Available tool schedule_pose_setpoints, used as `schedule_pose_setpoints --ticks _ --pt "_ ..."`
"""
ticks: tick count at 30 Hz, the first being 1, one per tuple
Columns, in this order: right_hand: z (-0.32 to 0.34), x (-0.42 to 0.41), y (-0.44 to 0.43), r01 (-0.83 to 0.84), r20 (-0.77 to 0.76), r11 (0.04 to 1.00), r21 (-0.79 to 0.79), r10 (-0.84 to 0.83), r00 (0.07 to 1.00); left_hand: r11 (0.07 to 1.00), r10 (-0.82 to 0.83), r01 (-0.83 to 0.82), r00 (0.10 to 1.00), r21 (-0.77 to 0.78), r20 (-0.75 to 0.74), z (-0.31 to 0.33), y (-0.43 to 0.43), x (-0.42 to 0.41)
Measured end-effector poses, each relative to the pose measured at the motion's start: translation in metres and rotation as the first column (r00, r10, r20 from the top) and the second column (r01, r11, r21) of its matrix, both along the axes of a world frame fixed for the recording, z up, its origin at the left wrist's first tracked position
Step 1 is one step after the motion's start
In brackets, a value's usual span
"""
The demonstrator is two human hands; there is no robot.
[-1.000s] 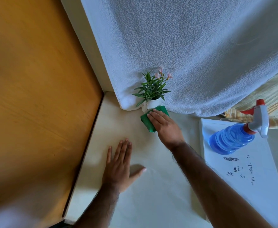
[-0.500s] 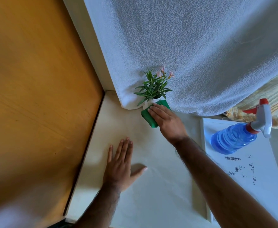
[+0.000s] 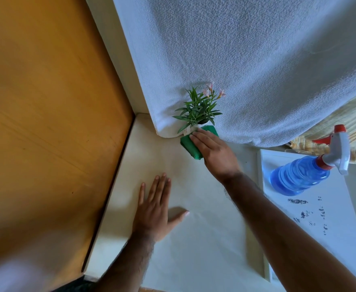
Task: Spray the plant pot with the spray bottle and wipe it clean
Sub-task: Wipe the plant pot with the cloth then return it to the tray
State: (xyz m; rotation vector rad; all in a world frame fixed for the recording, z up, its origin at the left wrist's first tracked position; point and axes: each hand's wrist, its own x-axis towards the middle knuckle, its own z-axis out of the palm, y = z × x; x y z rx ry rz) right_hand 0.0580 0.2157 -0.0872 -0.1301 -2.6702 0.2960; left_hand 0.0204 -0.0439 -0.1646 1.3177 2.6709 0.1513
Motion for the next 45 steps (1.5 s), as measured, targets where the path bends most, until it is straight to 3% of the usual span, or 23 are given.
schedule_pose_setpoints --ticks 7,15,24,30,38,45 --pt "-0.022 0.024 0.002 0.035 0.099 0.999 -0.03 -0.032 0.995 1.0 -0.006 0.006 1.0 0.001 0.003 0.0 0.0 0.0" --pt "0.006 0.003 -0.004 -0.006 0.003 1.0 0.001 0.006 1.0 1.0 0.003 -0.003 1.0 -0.02 -0.009 0.002 0.0 0.001" --pt "-0.018 0.029 0.0 0.081 0.111 0.992 -0.093 -0.071 0.991 1.0 -0.007 0.007 1.0 -0.003 -0.025 0.001 0.001 -0.002" --pt "0.0 0.062 -0.009 0.133 0.071 0.988 -0.082 -0.127 0.989 1.0 -0.004 0.004 1.0 -0.01 -0.026 0.001 -0.001 -0.002" --pt "0.031 0.151 -0.028 0.24 0.047 0.967 -0.088 -0.237 0.97 1.0 -0.005 0.006 0.999 0.027 -0.035 0.005 -0.002 0.003" --pt "0.01 0.253 -0.03 0.435 0.119 0.896 -0.091 -0.424 0.898 0.996 -0.019 0.026 0.996 0.086 -0.085 0.0 -0.002 0.003"
